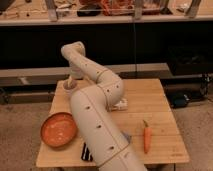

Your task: Pick up the ceramic cup

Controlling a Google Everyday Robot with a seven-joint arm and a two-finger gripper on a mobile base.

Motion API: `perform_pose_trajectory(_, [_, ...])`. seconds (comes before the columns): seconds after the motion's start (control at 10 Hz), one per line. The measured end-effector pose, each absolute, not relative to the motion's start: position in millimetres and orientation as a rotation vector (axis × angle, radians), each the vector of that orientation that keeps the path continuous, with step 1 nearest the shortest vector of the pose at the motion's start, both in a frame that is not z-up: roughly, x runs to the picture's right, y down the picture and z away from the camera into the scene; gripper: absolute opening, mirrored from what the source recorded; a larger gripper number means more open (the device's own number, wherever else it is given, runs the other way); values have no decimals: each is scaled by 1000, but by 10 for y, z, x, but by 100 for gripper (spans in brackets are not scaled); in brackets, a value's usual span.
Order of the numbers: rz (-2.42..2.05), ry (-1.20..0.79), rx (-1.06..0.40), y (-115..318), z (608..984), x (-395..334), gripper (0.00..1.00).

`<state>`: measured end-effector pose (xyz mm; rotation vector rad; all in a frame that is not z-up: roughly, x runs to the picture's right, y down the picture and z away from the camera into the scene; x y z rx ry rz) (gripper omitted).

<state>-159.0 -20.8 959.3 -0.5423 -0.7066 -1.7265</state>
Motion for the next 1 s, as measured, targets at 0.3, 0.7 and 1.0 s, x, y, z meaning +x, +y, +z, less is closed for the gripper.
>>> perform_pose_trajectory(0.3, [-1732, -707, -544, -210, 9589, -1579, 79])
perform_pose_trajectory(0.7, [-1735, -707, -546, -222, 9581, -1560, 80])
perform_pose_trajectory(1.0, [-1740, -708, -546, -234, 9573, -1548, 80])
